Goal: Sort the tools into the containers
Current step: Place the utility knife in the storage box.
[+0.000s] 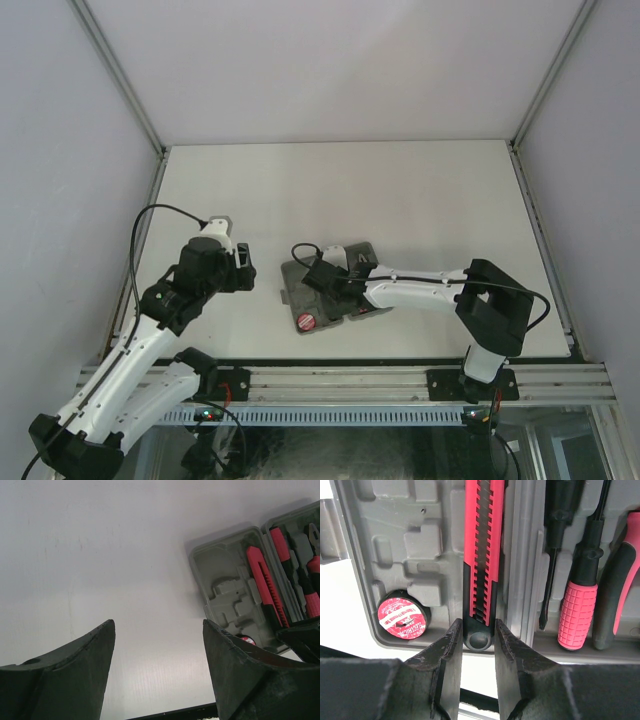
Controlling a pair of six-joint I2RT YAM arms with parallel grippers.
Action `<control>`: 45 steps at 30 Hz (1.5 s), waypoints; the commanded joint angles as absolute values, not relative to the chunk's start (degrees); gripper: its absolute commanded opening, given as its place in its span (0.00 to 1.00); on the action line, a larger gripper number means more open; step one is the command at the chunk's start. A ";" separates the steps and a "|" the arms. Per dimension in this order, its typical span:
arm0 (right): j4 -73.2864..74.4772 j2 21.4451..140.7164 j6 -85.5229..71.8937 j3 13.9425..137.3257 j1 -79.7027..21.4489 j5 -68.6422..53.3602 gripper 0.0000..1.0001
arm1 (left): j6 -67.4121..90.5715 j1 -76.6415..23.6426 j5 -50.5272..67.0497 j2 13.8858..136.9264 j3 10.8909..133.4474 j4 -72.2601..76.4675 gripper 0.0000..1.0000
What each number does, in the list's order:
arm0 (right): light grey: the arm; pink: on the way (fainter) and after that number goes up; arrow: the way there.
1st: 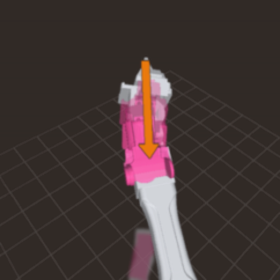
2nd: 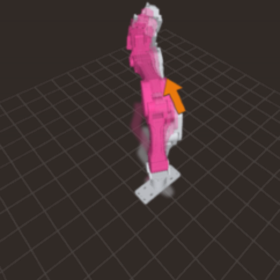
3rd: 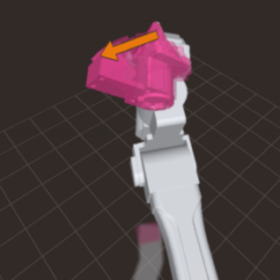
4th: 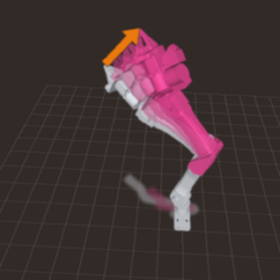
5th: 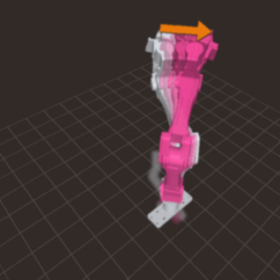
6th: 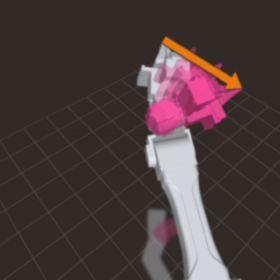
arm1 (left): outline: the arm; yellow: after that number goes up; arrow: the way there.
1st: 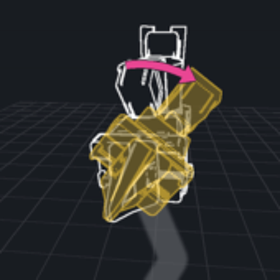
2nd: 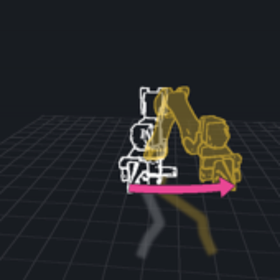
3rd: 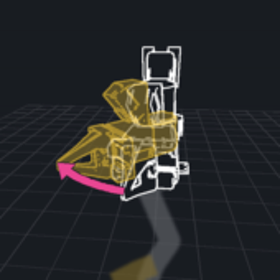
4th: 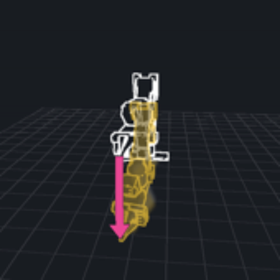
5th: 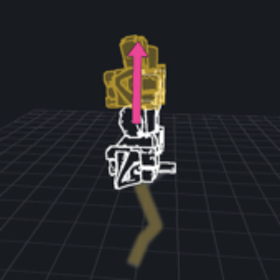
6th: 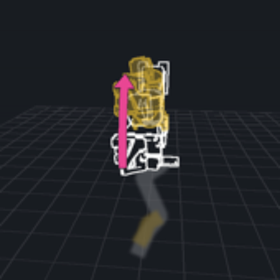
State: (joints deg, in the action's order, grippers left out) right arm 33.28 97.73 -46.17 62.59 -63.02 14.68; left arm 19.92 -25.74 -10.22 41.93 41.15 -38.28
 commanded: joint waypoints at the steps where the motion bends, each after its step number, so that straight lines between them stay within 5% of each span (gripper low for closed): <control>1: 33.62 97.61 -45.37 64.50 -62.75 15.73 0.26 | 19.95 -25.45 -10.24 41.77 43.65 -37.00 0.75; 14: 35.83 96.51 -45.45 65.30 -63.62 17.19 0.39 | 19.95 -25.44 -10.28 41.90 43.66 -37.05 0.75; 31: 29.69 89.40 -42.18 64.90 -64.62 19.71 0.37 | 21.33 -25.48 -9.10 39.37 43.24 -35.74 0.75; 45: 13.77 75.72 -40.91 52.62 -63.63 19.92 0.46 | 33.64 -25.48 0.12 36.72 37.14 -29.54 0.75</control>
State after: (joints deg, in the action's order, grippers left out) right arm 20.82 79.40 -41.71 55.68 -64.40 19.46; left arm 29.76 -25.74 -2.79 37.71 40.01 -34.30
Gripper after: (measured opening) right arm 0.452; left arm 0.748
